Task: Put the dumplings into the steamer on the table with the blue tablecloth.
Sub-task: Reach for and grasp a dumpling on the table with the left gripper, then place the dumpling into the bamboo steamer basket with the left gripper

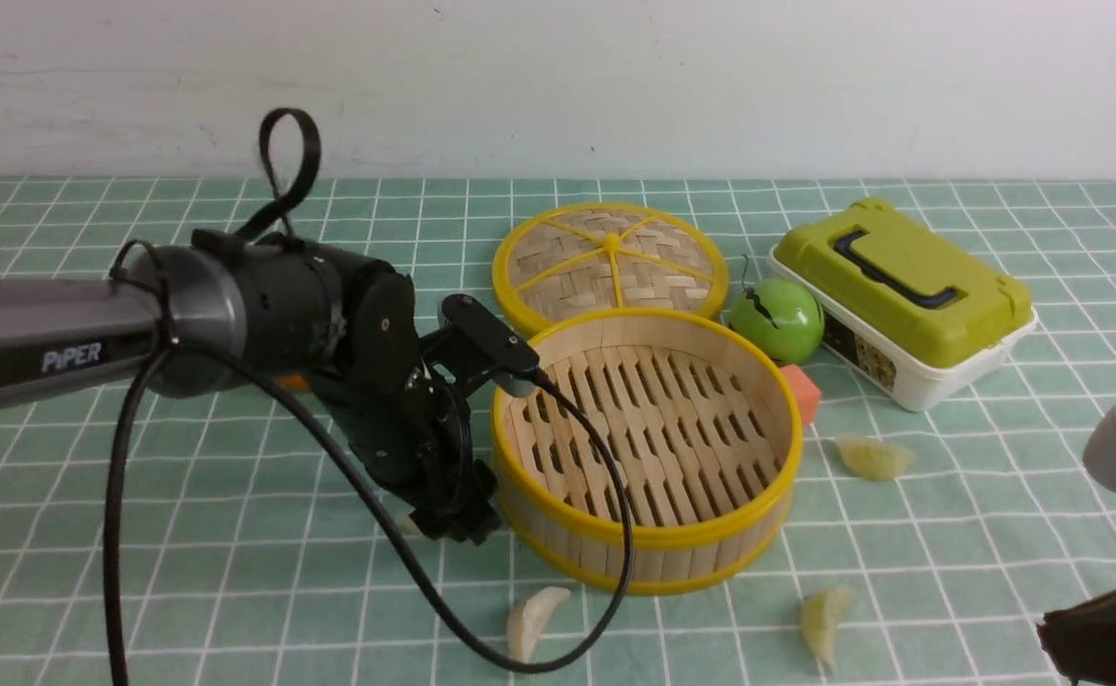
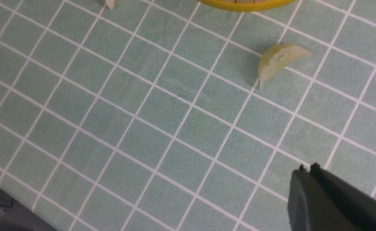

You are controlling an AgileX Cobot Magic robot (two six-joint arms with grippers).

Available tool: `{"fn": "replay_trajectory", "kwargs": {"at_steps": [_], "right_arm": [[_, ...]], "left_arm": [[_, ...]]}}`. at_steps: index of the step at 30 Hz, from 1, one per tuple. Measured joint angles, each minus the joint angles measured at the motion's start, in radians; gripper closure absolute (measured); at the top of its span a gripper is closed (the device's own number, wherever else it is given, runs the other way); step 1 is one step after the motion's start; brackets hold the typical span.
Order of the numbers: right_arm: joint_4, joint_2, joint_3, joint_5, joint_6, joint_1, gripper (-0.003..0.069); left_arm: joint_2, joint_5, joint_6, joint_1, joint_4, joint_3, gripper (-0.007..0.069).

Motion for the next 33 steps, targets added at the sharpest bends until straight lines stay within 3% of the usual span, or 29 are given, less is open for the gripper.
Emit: {"fn": "replay_trajectory", "kwargs": {"at_steps": [7, 13, 18, 22, 27, 33], "right_arm": [[0.000, 0.000, 0.000, 0.001, 0.000, 0.000, 0.0653], [0.000, 0.000, 0.000, 0.010, 0.000, 0.000, 0.0650], [0.013, -0.003, -0.008, 0.074, 0.005, 0.000, 0.0648], [0.032, -0.037, -0.013, 0.156, 0.016, 0.000, 0.0646], [0.032, -0.151, -0.016, 0.249, 0.028, 0.000, 0.0641], [0.032, -0.282, -0.016, 0.274, 0.059, 0.000, 0.0636]], "left_arm": [[0.008, 0.042, -0.042, 0.000, 0.016, -0.009, 0.0468], [-0.089, 0.207, -0.178, -0.007, 0.039, -0.140, 0.0463], [-0.123, 0.239, -0.401, -0.101, 0.015, -0.331, 0.0463], [-0.032, 0.238, -0.554, -0.195, 0.027, -0.475, 0.0463], [0.201, 0.238, -0.757, -0.236, 0.049, -0.689, 0.0463], [0.381, 0.239, -0.850, -0.235, 0.104, -0.852, 0.0463]]}}
